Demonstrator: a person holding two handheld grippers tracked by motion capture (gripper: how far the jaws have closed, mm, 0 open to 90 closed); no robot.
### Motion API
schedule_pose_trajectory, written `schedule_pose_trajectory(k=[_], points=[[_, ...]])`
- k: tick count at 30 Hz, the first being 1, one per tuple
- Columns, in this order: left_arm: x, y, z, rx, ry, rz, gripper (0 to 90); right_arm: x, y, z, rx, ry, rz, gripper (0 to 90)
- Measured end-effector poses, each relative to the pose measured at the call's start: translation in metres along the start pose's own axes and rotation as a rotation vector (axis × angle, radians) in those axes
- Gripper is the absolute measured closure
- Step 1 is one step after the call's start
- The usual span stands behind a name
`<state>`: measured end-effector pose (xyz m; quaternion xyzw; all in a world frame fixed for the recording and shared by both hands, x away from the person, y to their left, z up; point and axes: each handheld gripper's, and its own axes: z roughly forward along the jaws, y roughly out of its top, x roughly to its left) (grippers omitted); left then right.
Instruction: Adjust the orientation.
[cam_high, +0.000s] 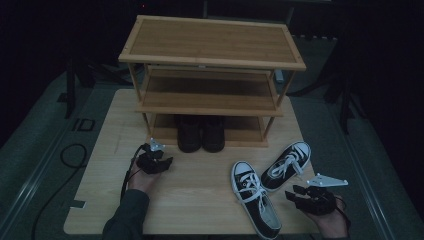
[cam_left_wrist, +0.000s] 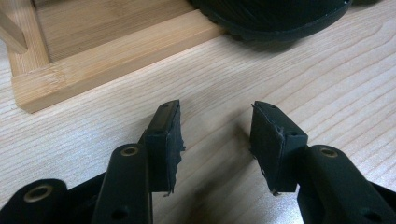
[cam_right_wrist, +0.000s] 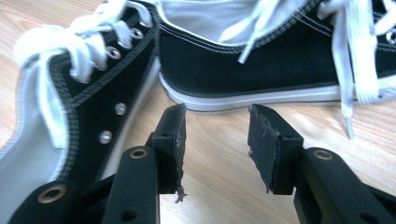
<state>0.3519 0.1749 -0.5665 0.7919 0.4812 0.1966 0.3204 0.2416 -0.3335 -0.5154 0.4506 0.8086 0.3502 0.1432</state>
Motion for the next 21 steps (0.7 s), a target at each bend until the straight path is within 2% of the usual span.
schedule_pose_trajectory(k=[11, 21], points=[[0.0, -0.005, 0.0, -0.036, 0.003, -0.002, 54.3, 0.024, 0.012, -0.007, -0.01, 0.066, -0.057, 56.7], [-0.002, -0.01, 0.0, -0.066, 0.012, -0.013, 54.3, 0.045, 0.02, 0.0, 0.009, 0.124, -0.103, 53.2]])
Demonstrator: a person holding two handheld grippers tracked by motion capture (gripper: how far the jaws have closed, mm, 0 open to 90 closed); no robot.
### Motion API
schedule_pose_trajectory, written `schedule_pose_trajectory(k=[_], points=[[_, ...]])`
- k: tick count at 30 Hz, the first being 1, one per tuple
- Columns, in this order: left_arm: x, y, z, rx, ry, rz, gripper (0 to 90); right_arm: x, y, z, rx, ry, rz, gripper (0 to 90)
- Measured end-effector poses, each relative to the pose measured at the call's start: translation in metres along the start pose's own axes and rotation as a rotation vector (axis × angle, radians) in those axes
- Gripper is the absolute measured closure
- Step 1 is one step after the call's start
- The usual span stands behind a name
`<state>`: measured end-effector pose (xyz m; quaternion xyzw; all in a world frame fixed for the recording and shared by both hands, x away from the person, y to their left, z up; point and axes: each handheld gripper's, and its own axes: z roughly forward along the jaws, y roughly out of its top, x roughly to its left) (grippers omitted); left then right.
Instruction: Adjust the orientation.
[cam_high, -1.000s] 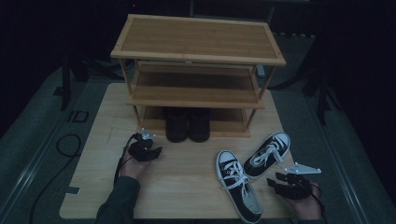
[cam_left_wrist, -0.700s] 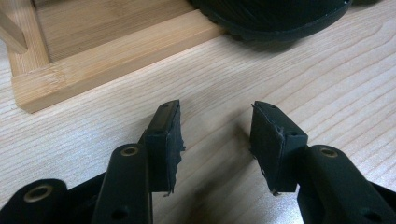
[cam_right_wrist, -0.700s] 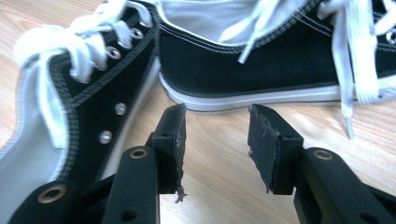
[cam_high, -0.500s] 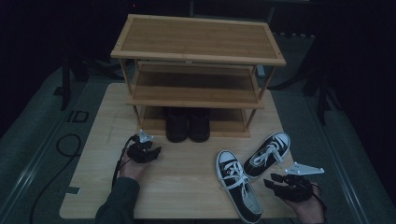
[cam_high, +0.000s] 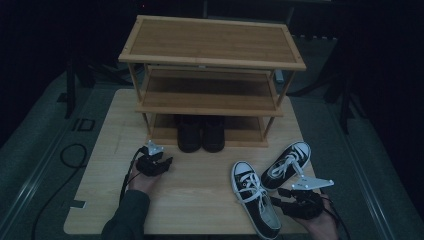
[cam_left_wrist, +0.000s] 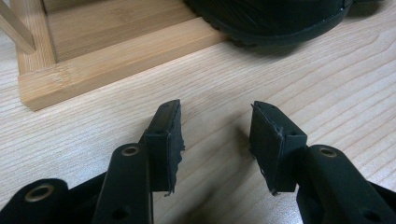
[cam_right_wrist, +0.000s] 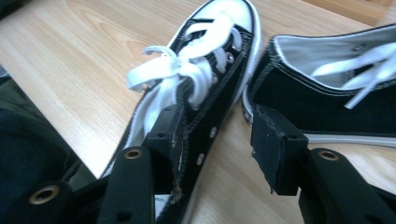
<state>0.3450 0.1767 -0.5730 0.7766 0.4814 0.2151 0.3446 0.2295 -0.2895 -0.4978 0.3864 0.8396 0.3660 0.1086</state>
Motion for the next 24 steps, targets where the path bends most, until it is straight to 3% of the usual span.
schedule_pose_trajectory(k=[7, 11, 16, 18, 24], points=[[0.0, -0.001, 0.0, -0.006, -0.001, 0.001, 54.3, 0.008, 0.002, 0.005, 0.016, 0.02, -0.013, 51.1], [0.0, -0.001, 0.0, -0.007, -0.001, 0.002, 54.3, 0.011, 0.002, 0.014, 0.056, -0.009, -0.005, 59.0], [0.0, -0.001, 0.0, -0.009, 0.0, 0.002, 54.3, 0.013, 0.004, 0.029, 0.106, -0.053, -0.029, 66.0], [0.0, -0.001, 0.0, -0.009, 0.001, 0.002, 54.3, 0.013, 0.006, 0.034, 0.11, -0.043, -0.016, 70.9], [0.0, -0.001, 0.0, -0.01, 0.001, 0.002, 54.3, 0.017, 0.009, 0.043, 0.114, -0.086, -0.011, 78.5]])
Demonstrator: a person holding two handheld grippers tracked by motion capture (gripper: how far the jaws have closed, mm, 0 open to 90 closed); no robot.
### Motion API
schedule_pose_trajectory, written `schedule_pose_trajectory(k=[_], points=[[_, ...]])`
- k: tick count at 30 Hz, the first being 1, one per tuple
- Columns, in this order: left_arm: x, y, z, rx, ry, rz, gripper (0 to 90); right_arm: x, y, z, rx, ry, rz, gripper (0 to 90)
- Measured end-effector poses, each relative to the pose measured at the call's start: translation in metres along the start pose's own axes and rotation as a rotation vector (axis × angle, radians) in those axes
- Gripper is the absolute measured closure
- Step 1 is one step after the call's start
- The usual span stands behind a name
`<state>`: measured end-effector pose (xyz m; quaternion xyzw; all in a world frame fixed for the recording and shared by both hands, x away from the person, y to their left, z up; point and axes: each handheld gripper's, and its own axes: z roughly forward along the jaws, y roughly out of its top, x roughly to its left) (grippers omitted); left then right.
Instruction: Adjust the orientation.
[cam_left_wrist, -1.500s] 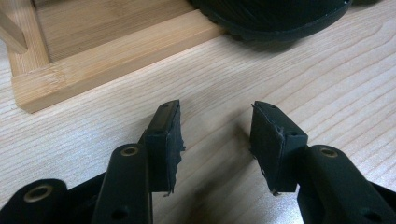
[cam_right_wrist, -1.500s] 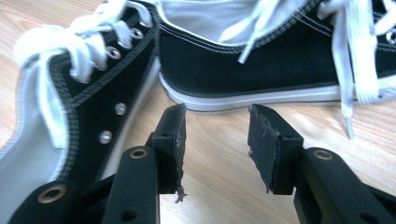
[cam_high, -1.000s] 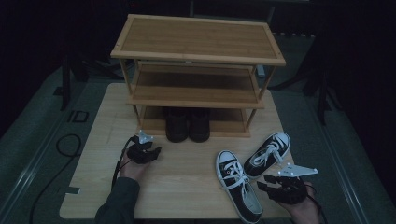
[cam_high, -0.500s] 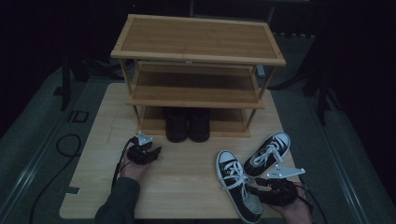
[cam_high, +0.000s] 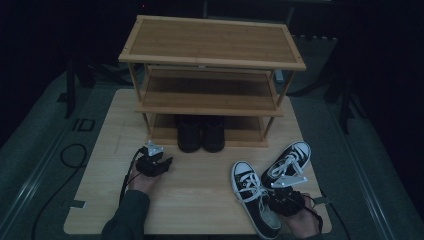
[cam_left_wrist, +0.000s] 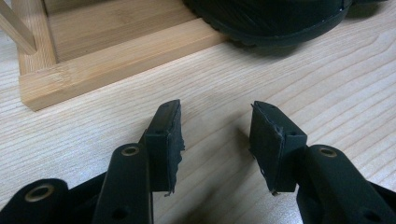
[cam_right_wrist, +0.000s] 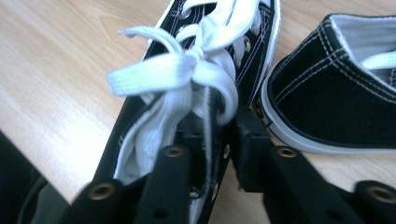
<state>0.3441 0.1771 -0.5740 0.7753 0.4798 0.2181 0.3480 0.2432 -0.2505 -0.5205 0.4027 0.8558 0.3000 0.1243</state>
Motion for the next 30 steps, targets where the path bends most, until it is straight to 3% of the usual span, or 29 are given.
schedule_pose_trajectory(k=[4, 12, 22, 30], points=[[0.0, 0.0, 0.0, 0.0, 0.001, 0.0, 54.3, 0.001, 0.0, 0.003, -0.042, -0.026, -0.03, 84.8], [0.0, 0.0, 0.0, -0.001, 0.001, -0.001, 54.3, -0.002, 0.003, 0.004, -0.115, -0.062, -0.053, 86.2], [0.0, 0.0, 0.0, -0.001, 0.0, -0.001, 54.3, -0.001, 0.018, 0.011, -0.171, -0.019, -0.08, 86.3], [0.0, 0.0, 0.0, 0.0, 0.0, 0.0, 54.3, 0.003, 0.033, 0.021, -0.207, 0.007, -0.059, 86.2]])
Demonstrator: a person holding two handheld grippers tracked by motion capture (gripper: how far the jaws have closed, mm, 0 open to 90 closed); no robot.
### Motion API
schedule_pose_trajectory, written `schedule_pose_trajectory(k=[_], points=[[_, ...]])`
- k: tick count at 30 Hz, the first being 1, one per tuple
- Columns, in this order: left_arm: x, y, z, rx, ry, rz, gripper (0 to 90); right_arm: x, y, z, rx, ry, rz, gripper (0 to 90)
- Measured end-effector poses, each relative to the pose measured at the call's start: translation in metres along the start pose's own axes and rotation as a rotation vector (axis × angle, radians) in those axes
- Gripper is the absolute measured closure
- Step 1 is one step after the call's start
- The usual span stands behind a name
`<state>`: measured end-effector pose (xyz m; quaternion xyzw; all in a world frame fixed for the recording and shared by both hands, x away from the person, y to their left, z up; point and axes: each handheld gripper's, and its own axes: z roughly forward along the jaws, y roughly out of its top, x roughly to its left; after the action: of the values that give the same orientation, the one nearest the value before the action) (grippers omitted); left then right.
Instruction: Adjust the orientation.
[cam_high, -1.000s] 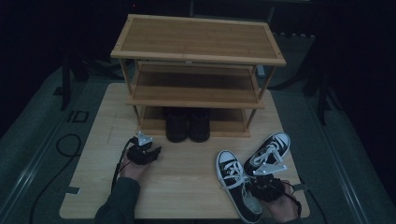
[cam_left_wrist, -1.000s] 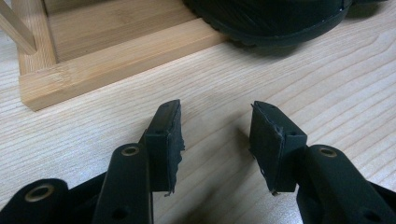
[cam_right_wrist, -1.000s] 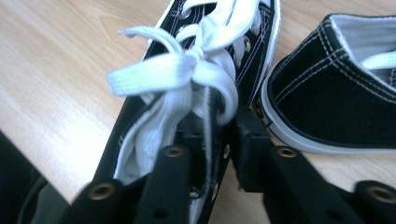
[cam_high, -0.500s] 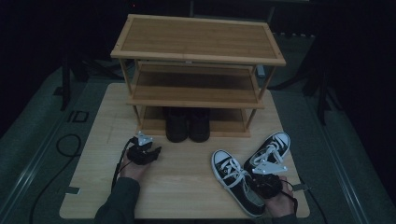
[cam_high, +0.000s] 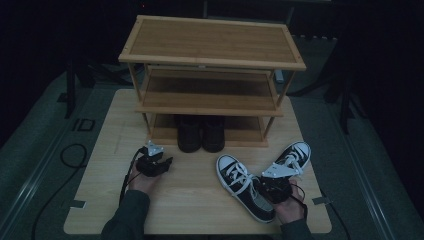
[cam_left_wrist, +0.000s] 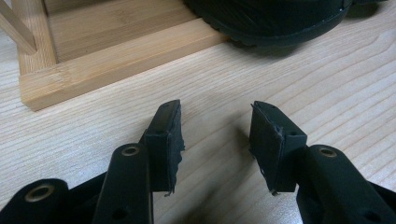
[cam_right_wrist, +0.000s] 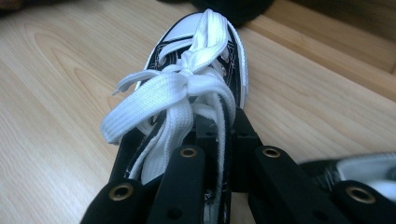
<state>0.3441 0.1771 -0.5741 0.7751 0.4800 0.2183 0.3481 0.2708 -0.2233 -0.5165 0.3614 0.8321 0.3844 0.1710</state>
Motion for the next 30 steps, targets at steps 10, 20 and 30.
schedule_pose_trajectory(k=[10, 20, 30], points=[[0.0, 0.0, 0.0, 0.0, 0.0, 0.0, 54.3, 0.005, 0.008, 0.016, -0.004, -0.001, 0.018, 86.1], [0.0, 0.0, 0.0, 0.0, 0.001, -0.001, 54.3, -0.004, 0.002, 0.017, 0.078, 0.069, 0.062, 70.7], [0.0, 0.0, 0.0, 0.001, 0.001, -0.001, 54.3, -0.007, 0.007, -0.002, 0.096, 0.085, 0.027, 51.0]])
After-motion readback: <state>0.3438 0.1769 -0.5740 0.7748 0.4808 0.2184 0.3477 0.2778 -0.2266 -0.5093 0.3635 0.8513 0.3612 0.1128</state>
